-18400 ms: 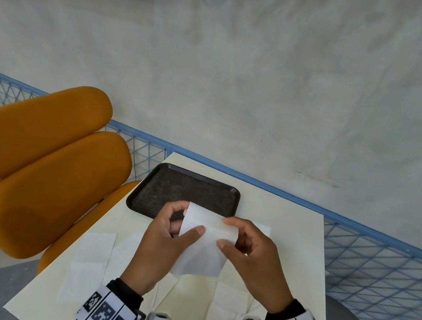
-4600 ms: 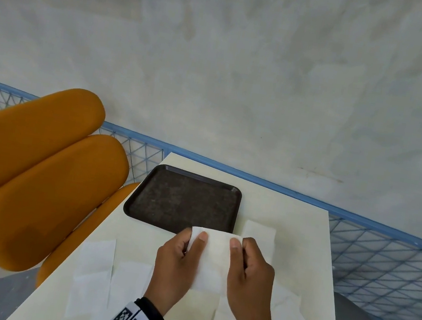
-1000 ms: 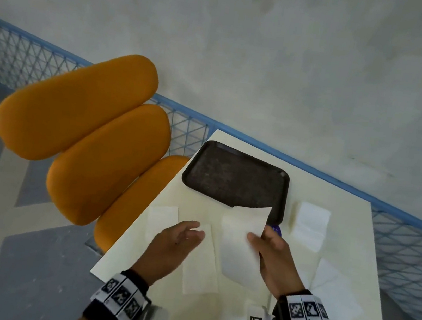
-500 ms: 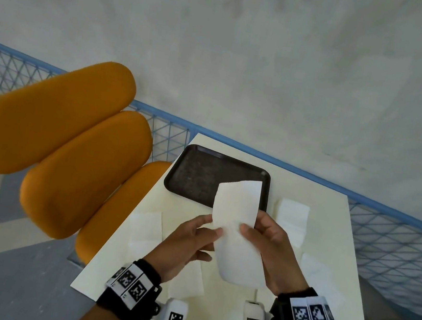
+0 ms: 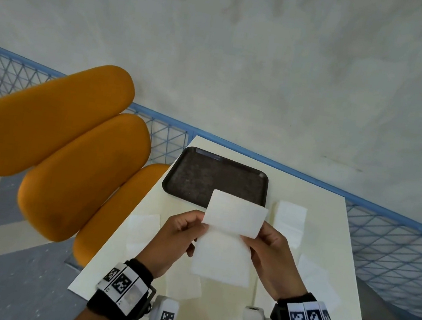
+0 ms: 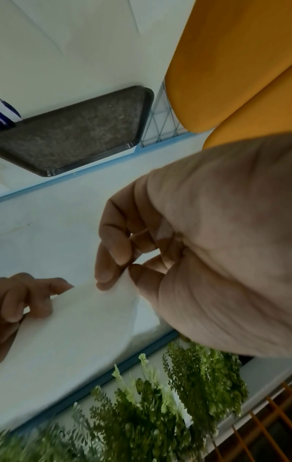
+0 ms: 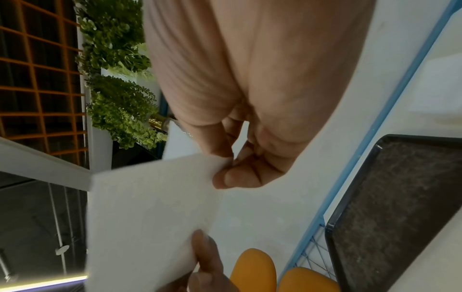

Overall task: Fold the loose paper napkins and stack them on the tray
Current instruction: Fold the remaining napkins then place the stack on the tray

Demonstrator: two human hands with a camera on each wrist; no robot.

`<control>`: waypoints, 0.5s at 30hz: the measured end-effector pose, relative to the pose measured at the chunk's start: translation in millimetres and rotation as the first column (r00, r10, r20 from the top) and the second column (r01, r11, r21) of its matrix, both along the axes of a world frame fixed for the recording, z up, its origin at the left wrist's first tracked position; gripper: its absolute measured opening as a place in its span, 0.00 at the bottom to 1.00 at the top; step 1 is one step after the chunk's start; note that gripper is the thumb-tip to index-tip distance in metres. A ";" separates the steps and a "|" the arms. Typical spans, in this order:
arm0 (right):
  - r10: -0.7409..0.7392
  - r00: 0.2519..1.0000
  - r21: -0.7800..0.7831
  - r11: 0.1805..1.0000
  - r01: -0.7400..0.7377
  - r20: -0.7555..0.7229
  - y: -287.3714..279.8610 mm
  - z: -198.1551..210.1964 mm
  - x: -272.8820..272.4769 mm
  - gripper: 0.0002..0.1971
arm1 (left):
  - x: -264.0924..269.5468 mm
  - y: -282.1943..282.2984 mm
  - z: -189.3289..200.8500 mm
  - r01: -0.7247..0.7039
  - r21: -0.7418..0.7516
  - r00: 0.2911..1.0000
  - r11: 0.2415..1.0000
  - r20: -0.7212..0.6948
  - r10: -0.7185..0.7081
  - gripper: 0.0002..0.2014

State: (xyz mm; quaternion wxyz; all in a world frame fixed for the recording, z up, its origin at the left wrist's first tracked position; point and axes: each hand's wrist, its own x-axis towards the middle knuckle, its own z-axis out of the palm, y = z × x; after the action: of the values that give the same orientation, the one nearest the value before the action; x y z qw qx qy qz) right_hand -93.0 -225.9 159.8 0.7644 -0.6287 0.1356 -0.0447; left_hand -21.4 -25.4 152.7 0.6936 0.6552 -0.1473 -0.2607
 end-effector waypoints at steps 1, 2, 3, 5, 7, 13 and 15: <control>0.003 1.000 0.001 1.000 -0.003 0.014 0.5 0.4 -0.8 0.15 | 0.5 -0.2 0.8 0.006 0.007 1.000 1.000 0.010 -0.007 0.14; -0.004 1.000 -0.012 1.000 0.004 0.023 -0.2 -0.2 -1.3 0.13 | 0.3 -0.9 2.4 0.009 0.017 1.000 1.000 0.017 -0.010 0.14; -0.018 0.999 -0.029 0.999 0.019 0.027 -1.8 -0.8 -1.8 0.12 | -0.5 -1.9 4.6 0.002 0.024 1.000 1.000 0.013 -0.002 0.15; -0.041 0.998 -0.083 0.996 0.044 0.042 -7.1 -3.1 -2.3 0.16 | -2.7 -4.3 8.7 -0.048 0.032 0.998 0.998 -0.040 0.050 0.15; -0.048 0.996 -0.130 0.990 0.057 0.072 -11.9 -4.6 -2.6 0.19 | -5.1 -9.2 12.9 -0.087 0.050 0.990 0.995 -0.111 0.092 0.14; -0.044 0.995 -0.256 0.964 0.065 0.088 -20.7 -5.8 -9.9 0.21 | -10.5 -27.3 16.6 -0.086 0.057 0.986 0.995 -0.136 0.093 0.09; -0.027 0.997 -0.224 0.974 0.041 0.066 -23.7 -2.6 -12.8 0.20 | -9.3 -32.6 11.7 -0.116 0.102 0.991 0.988 -0.054 0.122 0.06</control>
State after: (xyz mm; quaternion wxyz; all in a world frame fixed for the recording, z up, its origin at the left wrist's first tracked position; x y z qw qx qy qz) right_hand -105.8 -249.6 157.2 0.6910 -0.7073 0.1167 -0.0926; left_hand -30.7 -58.0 164.3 0.6790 0.6880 -0.0740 -0.2453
